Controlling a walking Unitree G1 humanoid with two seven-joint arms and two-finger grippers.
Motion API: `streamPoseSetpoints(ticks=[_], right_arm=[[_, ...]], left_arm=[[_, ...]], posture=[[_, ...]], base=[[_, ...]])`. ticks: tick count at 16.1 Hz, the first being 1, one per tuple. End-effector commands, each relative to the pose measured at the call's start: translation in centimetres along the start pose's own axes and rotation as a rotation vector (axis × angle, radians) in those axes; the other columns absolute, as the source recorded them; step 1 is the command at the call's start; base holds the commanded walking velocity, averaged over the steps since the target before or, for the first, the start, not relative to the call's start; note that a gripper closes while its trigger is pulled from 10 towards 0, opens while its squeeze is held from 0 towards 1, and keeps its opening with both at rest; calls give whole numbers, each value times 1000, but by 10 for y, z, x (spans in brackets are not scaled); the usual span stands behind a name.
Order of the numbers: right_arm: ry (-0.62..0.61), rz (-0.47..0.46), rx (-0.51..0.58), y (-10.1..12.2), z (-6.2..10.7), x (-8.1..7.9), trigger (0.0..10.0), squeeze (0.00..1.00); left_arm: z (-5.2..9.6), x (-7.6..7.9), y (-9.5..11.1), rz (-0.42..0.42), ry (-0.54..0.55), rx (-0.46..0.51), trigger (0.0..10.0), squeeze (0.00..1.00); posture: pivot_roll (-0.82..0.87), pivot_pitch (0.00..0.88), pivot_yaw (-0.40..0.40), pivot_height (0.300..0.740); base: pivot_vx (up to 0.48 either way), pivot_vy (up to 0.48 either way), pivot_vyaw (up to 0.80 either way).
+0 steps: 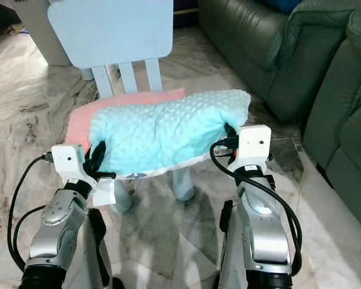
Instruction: Move the pillow to the sofa
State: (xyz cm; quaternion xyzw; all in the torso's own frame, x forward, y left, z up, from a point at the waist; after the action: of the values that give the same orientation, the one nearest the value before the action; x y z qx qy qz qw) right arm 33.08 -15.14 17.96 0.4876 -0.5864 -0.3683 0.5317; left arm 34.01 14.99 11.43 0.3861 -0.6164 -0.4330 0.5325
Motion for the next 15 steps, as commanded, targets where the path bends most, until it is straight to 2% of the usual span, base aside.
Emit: streamPoseSetpoints(ticks=[1,11,15], right_arm=[[-5,-5,47,14,-2,1,10000,0],[-3,-18,39,13,-1,0,10000,0],[-2,-20,41,14,-1,0,10000,0]], left_arm=[[-2,1,3,-10,-7,2,10000,0],[-2,3,-1,-12,-14,-12,10000,0],[-3,4,-2,-15,-17,-15,10000,0]], posture=[[-208,0,90,460],[-213,0,94,595],[-216,0,95,635]], base=[[0,0,0],[0,0,0],[0,0,0]])
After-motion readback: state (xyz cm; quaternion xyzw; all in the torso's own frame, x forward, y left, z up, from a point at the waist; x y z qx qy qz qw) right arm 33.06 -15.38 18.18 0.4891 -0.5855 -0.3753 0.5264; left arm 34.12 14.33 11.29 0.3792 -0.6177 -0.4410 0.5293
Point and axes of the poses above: a point about 5 cm out from each wrist's last joint towards the gripper, its own z axis pointing back from the gripper into the wrist, its own y axis along the axis of the wrist's last joint, x = y × z, the point moved 4 cm from there along -z, pointing out of the wrist towards the gripper, and after that the axes turned 11 degrees about z, right-handed, at the moved point
